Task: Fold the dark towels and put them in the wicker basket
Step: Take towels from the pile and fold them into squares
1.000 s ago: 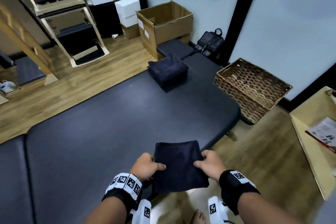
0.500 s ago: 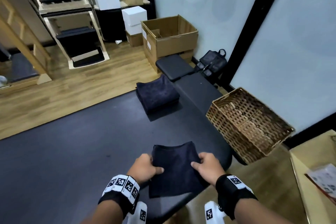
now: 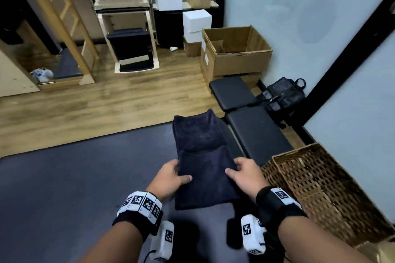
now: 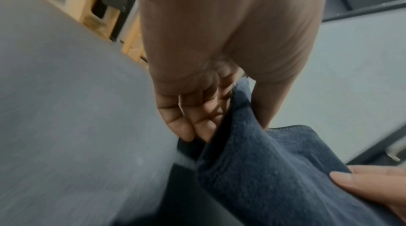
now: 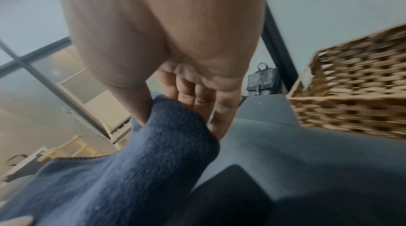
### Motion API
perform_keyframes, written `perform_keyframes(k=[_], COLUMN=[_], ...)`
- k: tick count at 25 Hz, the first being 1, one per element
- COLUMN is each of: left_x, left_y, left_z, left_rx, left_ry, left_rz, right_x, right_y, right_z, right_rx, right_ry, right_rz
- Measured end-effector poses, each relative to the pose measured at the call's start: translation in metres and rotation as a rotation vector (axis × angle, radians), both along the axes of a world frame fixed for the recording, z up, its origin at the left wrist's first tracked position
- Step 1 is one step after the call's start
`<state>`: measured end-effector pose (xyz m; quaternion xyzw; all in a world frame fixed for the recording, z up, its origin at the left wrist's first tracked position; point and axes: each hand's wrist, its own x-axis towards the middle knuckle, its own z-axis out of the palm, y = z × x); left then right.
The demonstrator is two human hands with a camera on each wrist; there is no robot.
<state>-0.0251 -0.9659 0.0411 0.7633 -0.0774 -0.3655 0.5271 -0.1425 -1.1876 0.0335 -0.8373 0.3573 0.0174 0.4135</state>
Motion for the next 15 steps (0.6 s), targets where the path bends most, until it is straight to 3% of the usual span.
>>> perform_keyframes(k=[6, 9, 11, 15], left_x=[0.065, 0.085, 0.083, 0.069], left_y=[-0.052, -0.070, -0.076, -0.082], left_z=[0.038, 0.029, 0.015, -0.016], left_rx=[-0.049, 0.185, 0.404, 0.596], left_ry=[-0.131, -0.276, -0.417, -0.593], left_rz=[0.347, 0.477, 0.371, -0.083], right_x=[0.103, 0.135, 0.137, 0.121], right_y=[-0.057, -0.076, -0.080, -0.075], right_z=[0.034, 0.032, 0.021, -0.006], right_rx=[-0.010, -0.078, -0.154, -0.171], right_ry=[-0.123, -0.085, -0.030, -0.077], right_rz=[0.141, 0.177, 0.227, 0.337])
